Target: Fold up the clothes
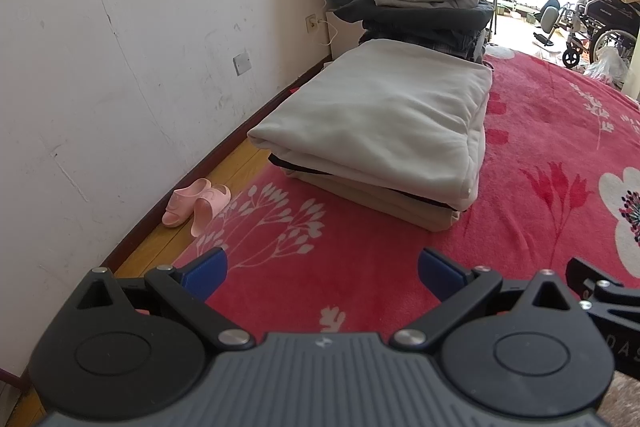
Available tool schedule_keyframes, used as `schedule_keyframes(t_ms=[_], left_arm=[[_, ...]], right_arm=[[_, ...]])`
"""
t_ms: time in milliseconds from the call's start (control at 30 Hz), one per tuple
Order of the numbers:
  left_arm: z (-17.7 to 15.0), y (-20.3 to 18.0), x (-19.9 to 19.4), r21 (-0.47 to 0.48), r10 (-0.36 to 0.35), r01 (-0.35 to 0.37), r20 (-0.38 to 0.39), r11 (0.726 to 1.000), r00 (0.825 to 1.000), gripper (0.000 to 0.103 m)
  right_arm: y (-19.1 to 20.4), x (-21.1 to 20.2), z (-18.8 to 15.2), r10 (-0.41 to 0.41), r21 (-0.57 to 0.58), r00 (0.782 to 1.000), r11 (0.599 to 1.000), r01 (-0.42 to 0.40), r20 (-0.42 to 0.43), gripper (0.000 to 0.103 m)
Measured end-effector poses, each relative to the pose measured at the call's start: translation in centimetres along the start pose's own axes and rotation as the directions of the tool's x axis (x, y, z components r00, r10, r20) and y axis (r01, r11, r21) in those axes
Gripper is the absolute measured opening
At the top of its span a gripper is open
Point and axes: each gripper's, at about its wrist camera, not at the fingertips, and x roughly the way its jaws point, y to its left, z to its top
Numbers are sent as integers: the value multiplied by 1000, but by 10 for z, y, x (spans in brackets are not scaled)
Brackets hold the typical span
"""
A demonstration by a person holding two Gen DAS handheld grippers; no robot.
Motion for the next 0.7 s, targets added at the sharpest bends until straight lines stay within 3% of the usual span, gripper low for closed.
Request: schedule_keyframes(t_ms=[700], left_arm=[[0, 1, 0, 1, -4, 4, -1, 1000, 1000, 102]], right_arm=[[0, 1, -1, 3, 0, 1000, 1000, -3, 0, 102]])
